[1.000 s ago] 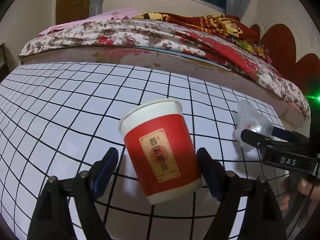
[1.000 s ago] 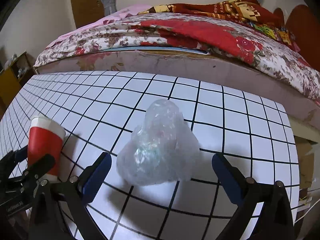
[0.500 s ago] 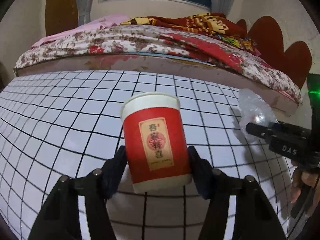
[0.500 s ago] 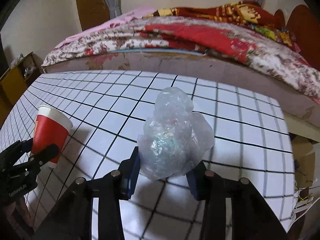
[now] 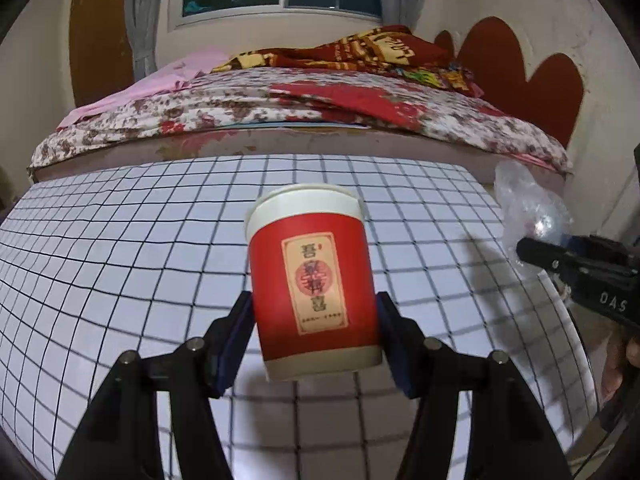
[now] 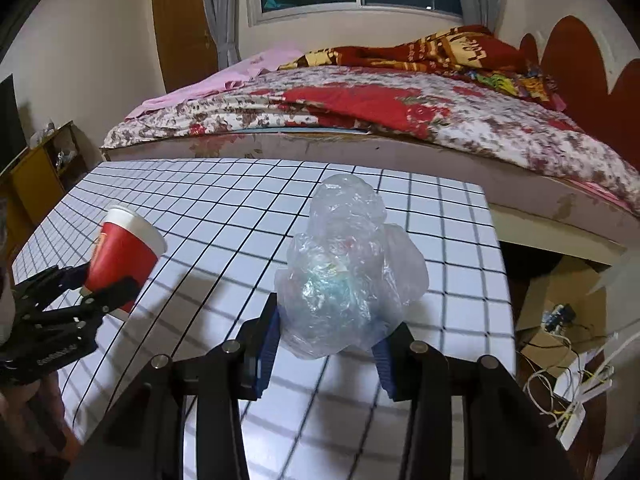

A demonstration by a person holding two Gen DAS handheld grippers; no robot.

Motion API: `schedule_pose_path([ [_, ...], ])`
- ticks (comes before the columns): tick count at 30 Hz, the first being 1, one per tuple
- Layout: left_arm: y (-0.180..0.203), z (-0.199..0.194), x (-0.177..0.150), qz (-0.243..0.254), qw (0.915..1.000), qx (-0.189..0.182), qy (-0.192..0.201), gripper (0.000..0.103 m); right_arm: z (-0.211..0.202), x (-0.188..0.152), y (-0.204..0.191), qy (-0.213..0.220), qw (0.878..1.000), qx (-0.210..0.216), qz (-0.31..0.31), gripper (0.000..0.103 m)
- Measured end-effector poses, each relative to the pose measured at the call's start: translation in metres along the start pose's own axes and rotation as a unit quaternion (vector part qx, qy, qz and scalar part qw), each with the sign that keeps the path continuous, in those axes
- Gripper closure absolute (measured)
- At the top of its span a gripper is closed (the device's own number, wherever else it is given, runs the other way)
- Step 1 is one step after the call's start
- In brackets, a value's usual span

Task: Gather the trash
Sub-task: 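Carry the red cup and clear plastic bag over the black bin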

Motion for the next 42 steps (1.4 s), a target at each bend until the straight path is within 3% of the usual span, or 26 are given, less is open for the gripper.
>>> schedule_pose_path([
  [14,0.069,-0.071,-0.022,0.031,0.9980,-0.048,0.025,0.042,-0.120,-0.044,0.021,0.048,0.998,-0.037,-0.004,0.059],
  [27,0.143,-0.127,-0.047,0.071,0.9909,-0.103,0.050,0.042,-0.215,-0.087,0.047,0.086,0.993,-0.077,0.012,0.059],
  [42,0.234,-0.149,-0.079,0.118,0.9792,-0.158,0.050,0.042,-0.273,-0.145,0.111,0.096,0.987,-0.119,0.043,0.059],
])
Point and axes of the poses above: each gripper's, at about its wrist camera, not at the fingertips, and z roughly the way its jaws point, y to its right, x to its top, the point moved 10 cm from there along z, roughly the way its jaws point, and after that the axes turned 4 degrees about y, right-handed, at the moved point
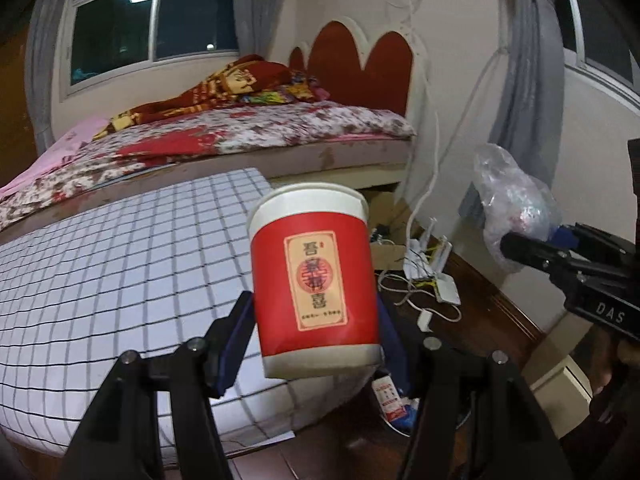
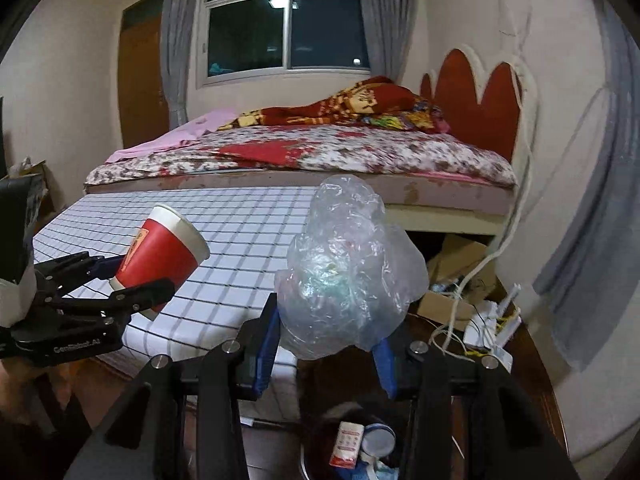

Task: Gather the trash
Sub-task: 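Carry the red cup and clear plastic bag over the black bin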

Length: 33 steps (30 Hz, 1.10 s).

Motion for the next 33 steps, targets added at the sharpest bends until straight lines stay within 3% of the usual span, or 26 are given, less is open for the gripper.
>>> schedule_pose_path([
  [16,0.085,0.016,-0.025,0.040,0.9981,-0.042,-0.019,0.042,-0.021,-0.062,0.069,-0.019,0.997,-0.038,0.058,0.059],
  [33,0.132,0.047,-0.089,0.037,0.9931,-0.083,-0.073,0.042,-0.015,-0.145,0.106,-0.089,0.991,-0.057,0.079,0.059],
])
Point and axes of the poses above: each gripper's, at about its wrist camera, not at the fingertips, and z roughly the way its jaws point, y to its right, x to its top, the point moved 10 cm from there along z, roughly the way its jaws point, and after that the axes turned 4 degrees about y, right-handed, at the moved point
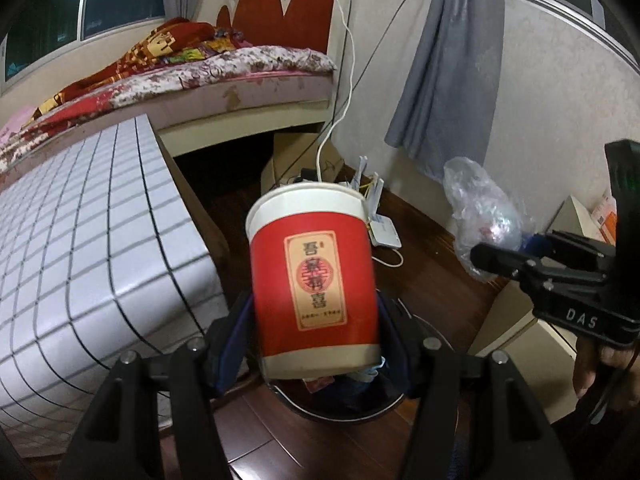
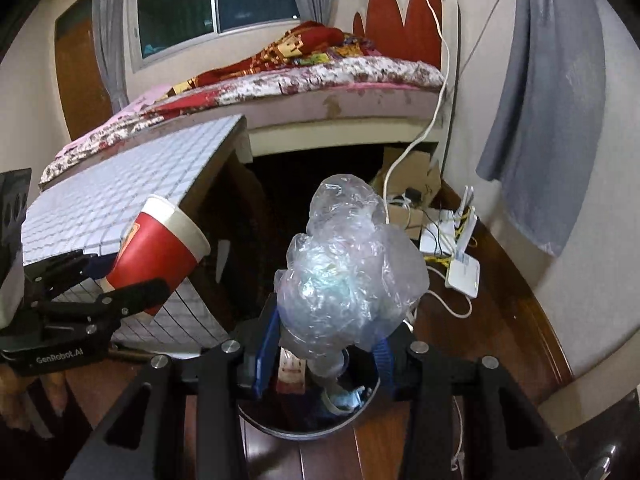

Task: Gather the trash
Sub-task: 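Carry the red cup and clear plastic bag over the black bin, then open both tools to drop the red cup and plastic bag into the bin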

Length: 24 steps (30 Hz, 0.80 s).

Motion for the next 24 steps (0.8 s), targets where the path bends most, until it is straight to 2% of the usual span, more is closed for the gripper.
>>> schedule_pose_path([
  [4,0.008,0.009,-0.011,-0.001,1.0000,-0.007,-0.004,0.042,0.010,-0.016,0.005,-0.019,1.000,0.001,-0.004,0.058],
  [10,0.014,0.028,-0.027,0.002,0.9994,-0.017,-0.029,0.042,0.028,-0.031,0.004,-0.045,0.999,0.002,-0.024,0.058],
  [20,0.008,0.057,-0.044,-0.003,0.9977,-0.017,-0.066,0.042,0.067,-0.060,0.004,-0.096,0.995,0.004,-0.039,0.058],
  [24,0.009,0.066,-0.049,-0.006,0.9970,-0.030,-0.072,0.042,0.083,-0.071,0.004,-0.118,0.992,0.008,-0.047,0.058],
])
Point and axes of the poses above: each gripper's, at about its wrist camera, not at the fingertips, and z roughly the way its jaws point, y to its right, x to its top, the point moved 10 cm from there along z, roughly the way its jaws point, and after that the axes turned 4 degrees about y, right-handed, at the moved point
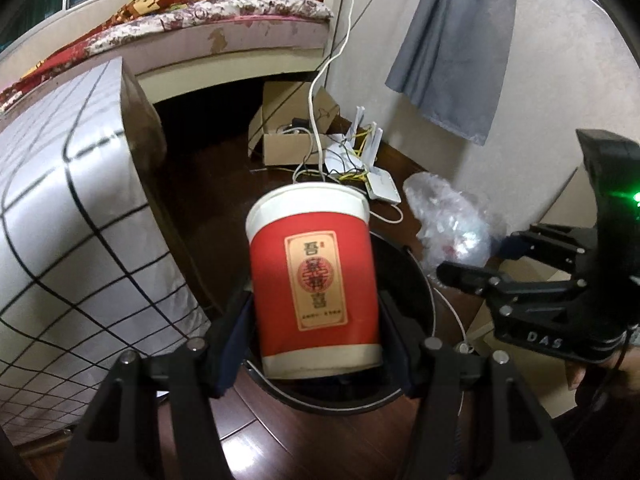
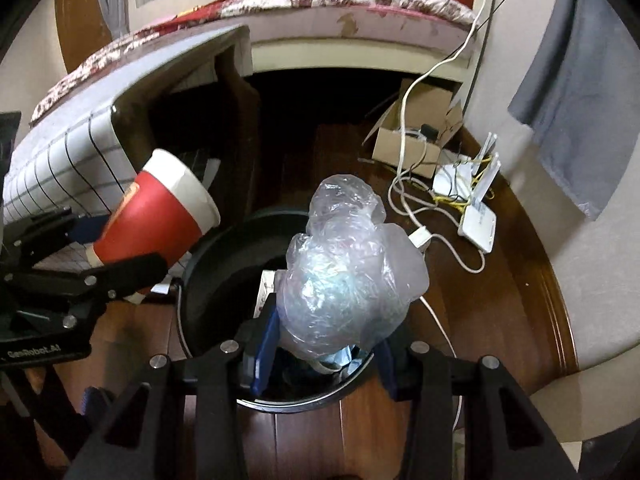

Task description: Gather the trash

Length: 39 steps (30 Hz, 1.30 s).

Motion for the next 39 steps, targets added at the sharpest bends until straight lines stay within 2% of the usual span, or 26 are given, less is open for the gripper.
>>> schedule_pose_path([
  [5,-0.003,0.016,-0.009,-0.012,0.9997,-0.005,-0.020,0.040,0.021,-0.005,-0.006,-0.023,1.000,0.011,-0.008,0.058],
  [6,-0.002,0.019,-0.010,-0.017,0.9994,-0.016,-0.024,0.034,0.025,-0.006,-0.008,-0.028,0.999,0.013,-0.011,0.058],
  [7,-0.002,0.024,-0.013,-0.026,0.9989,-0.023,-0.031,0.017,0.032,-0.009,-0.010,-0.037,0.999,0.018,-0.015,0.057],
  [9,-0.009,0.030,-0.018,-0.029,0.9989,-0.006,-0.036,0.002,0.044,-0.017,-0.012,-0.059,0.998,0.015,-0.020,0.040],
  [10,-0.014,0.031,-0.021,-0.027,0.9989,0.008,-0.037,0.001,0.050,-0.022,-0.009,-0.062,0.998,-0.002,-0.026,0.018],
  [11,-0.018,0.032,-0.027,-0.026,0.9986,0.018,-0.043,0.001,0.052,-0.024,-0.007,-0.061,0.998,-0.009,-0.031,0.008],
  [13,-0.029,0.032,-0.035,-0.028,0.9974,0.038,-0.054,0.001,0.056,-0.030,-0.003,-0.069,0.997,-0.022,-0.034,0.007],
  [15,-0.040,0.027,-0.039,-0.034,0.9967,0.058,-0.046,0.001,0.057,-0.032,0.000,-0.070,0.996,-0.036,-0.037,0.001],
  [22,-0.054,0.014,-0.047,-0.048,0.9950,0.078,-0.041,0.001,0.047,-0.026,-0.003,-0.060,0.996,-0.053,-0.042,0.001],
  [39,-0.055,-0.027,-0.037,-0.046,0.9946,0.094,0.000,0.001,-0.001,-0.002,-0.040,-0.001,0.997,-0.040,-0.061,0.001],
])
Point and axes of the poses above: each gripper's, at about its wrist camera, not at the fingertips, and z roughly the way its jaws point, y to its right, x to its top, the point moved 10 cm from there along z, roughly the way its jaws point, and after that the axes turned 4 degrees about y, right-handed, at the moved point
